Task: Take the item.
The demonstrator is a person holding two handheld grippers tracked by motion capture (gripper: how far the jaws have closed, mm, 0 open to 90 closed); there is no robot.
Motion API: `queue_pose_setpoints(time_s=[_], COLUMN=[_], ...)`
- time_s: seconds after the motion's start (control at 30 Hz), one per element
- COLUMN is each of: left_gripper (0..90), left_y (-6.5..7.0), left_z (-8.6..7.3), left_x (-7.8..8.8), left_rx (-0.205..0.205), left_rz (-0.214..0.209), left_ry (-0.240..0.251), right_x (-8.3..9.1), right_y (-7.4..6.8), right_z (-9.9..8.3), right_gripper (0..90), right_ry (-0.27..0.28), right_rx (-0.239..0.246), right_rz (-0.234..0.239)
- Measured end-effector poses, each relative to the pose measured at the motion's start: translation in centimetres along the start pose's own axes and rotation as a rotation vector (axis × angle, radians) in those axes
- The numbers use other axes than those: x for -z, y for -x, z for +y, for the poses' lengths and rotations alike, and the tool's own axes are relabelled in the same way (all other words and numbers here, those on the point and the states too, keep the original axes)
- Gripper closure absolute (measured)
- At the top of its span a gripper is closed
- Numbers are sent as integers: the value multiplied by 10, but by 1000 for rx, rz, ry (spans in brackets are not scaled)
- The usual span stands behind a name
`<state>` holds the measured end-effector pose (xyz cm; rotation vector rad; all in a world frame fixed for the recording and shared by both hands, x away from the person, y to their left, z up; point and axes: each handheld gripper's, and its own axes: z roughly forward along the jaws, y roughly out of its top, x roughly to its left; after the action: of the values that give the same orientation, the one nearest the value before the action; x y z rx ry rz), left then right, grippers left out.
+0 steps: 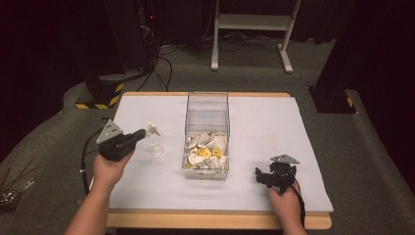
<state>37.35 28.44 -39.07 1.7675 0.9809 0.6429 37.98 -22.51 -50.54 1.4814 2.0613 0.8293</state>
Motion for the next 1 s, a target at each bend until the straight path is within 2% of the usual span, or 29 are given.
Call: queue_pose_setpoints(time_s=[0.43,1.0], left_gripper=[886,886], left_y=[-8,-10], left_z=[-10,-18], left_x=[1,-5], left_rx=[16,29], left_rz=[13,13], left_ry=[-17,-55], right_x=[0,0], right_y=[0,0], right_z=[0,0], right_gripper=[84,84], right_ry=[0,0], right_rx=[0,1], right_rz=[0,0])
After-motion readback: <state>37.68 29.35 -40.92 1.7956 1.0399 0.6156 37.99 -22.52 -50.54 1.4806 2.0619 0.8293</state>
